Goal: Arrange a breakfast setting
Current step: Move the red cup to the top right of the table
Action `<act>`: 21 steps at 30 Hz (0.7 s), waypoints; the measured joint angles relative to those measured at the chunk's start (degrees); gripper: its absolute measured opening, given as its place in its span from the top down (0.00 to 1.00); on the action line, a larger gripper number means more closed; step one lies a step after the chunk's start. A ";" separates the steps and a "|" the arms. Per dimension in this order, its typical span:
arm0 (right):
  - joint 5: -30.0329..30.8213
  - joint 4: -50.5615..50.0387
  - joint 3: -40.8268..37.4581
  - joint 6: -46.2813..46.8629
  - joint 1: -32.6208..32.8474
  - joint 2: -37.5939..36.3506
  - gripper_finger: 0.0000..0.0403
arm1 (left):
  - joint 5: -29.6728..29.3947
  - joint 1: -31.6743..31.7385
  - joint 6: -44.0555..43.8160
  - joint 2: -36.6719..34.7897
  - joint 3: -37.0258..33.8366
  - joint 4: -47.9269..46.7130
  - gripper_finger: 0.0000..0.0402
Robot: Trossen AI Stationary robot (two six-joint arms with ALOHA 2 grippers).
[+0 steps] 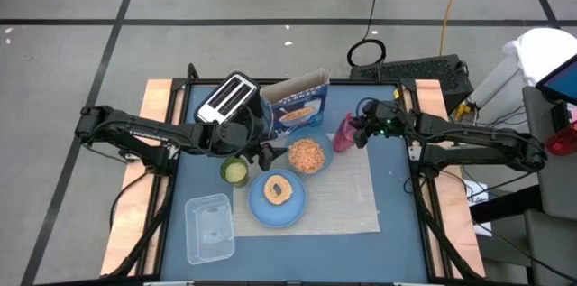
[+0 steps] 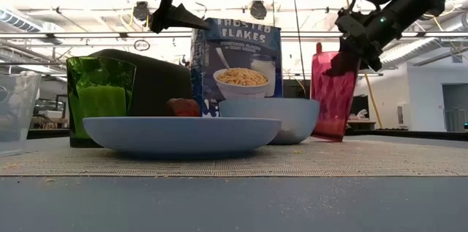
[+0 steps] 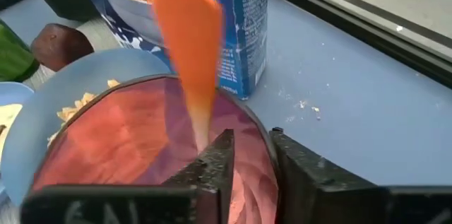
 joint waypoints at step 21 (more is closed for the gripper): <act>0.16 0.81 0.01 0.16 0.00 0.04 0.95 | 0.00 0.00 0.00 0.00 0.00 -0.01 0.15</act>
